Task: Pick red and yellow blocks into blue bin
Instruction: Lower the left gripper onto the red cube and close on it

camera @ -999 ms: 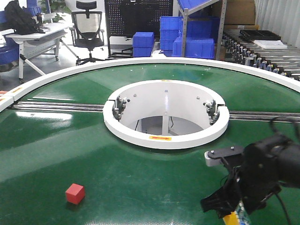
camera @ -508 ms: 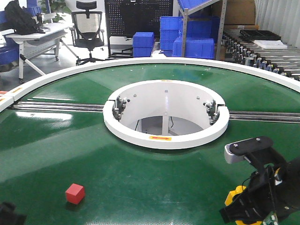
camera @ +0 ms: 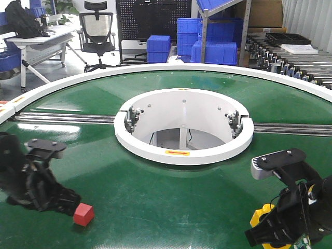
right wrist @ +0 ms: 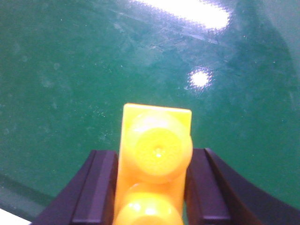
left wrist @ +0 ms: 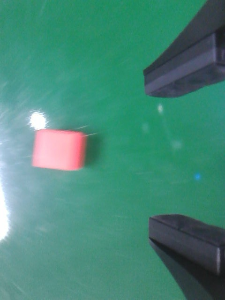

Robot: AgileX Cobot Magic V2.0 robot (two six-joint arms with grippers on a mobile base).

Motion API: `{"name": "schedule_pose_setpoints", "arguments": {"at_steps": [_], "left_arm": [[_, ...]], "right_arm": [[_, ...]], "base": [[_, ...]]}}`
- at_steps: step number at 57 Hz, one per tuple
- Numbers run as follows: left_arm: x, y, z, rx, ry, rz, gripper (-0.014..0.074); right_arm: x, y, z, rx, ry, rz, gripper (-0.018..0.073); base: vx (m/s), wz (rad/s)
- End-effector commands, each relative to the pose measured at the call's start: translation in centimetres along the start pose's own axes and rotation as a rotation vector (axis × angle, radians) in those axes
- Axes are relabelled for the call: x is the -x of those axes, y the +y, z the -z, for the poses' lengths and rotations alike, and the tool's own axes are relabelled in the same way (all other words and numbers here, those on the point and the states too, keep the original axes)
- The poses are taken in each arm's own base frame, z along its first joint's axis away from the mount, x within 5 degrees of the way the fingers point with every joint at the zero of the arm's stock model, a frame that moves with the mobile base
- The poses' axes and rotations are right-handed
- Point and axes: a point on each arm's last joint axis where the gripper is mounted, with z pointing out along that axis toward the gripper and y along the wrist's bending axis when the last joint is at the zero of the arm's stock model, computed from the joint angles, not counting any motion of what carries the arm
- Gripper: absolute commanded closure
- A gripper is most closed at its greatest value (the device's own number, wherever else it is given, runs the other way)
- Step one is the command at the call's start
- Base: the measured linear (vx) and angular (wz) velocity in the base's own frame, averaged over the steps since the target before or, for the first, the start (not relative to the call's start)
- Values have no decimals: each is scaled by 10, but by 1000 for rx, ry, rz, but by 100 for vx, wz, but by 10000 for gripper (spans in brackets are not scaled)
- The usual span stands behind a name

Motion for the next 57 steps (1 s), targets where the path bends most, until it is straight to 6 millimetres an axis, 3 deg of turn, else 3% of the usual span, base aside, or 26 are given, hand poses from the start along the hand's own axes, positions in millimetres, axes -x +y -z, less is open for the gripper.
{"name": "schedule_pose_setpoints", "arguments": {"at_steps": [1,19,32,44,57], "left_arm": [[25,-2,5,0,-106,-20,-32],[61,-11,-53,-44,-78,-79,-32],[69,-8,-82,-25,-55,-97,-30],[65,-8,-89,-30,-20,-96,17],[62,-9,-85,-36,15,-96,174]], "right_arm": [[8,-1,16,-10,-99,13,315],[8,-1,16,-10,-99,13,315],[8,-1,16,-11,-99,14,315],[8,-1,16,-11,-95,14,315],[8,-1,16,-11,-95,14,315]], "base": [[0,0],[0,0],[0,0],[0,0],[0,0]]}}
